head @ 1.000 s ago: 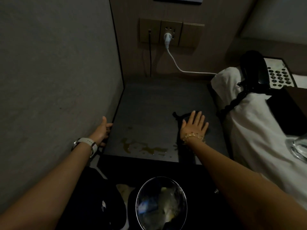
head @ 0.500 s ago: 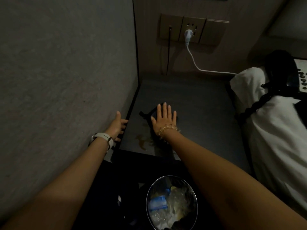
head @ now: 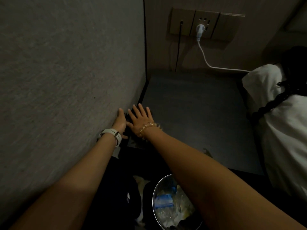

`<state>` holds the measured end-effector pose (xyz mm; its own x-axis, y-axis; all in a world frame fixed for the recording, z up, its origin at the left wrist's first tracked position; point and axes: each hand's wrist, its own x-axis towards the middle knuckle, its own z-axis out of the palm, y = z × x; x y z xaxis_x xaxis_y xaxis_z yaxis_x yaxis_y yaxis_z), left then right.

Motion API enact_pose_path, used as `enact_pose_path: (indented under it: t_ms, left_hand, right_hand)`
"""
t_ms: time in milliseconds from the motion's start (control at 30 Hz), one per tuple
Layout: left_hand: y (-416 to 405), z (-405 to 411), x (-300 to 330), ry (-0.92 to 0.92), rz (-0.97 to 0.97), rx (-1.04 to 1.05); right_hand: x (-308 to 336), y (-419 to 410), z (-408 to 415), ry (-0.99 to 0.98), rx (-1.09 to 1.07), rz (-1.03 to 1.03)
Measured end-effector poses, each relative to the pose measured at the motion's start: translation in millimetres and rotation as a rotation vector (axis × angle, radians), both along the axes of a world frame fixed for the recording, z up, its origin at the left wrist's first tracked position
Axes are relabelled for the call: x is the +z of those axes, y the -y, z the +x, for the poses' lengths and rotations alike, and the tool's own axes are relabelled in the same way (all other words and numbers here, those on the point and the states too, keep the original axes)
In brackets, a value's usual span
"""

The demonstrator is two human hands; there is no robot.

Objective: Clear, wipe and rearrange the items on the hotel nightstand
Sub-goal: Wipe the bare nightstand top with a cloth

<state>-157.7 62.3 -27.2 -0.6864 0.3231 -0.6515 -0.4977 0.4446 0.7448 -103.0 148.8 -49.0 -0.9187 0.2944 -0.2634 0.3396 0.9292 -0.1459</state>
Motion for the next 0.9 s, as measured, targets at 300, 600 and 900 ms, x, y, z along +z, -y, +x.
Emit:
enact_pose_path:
  t_ms: [300, 600, 900]
  left_hand:
    - [2, 4, 1, -0.024, -0.067, -0.122]
    - [3, 11, 0, -0.050, -0.114, -0.297]
    - [5, 11, -3, -0.091, -0.110, -0.385]
  right_hand:
    - [7, -21, 32, -0.028, 0.293, 0.019]
    - [9, -58, 80, -0.047, 0.294, 0.035]
    - [11, -121, 154, -0.015, 0.098, 0.026]
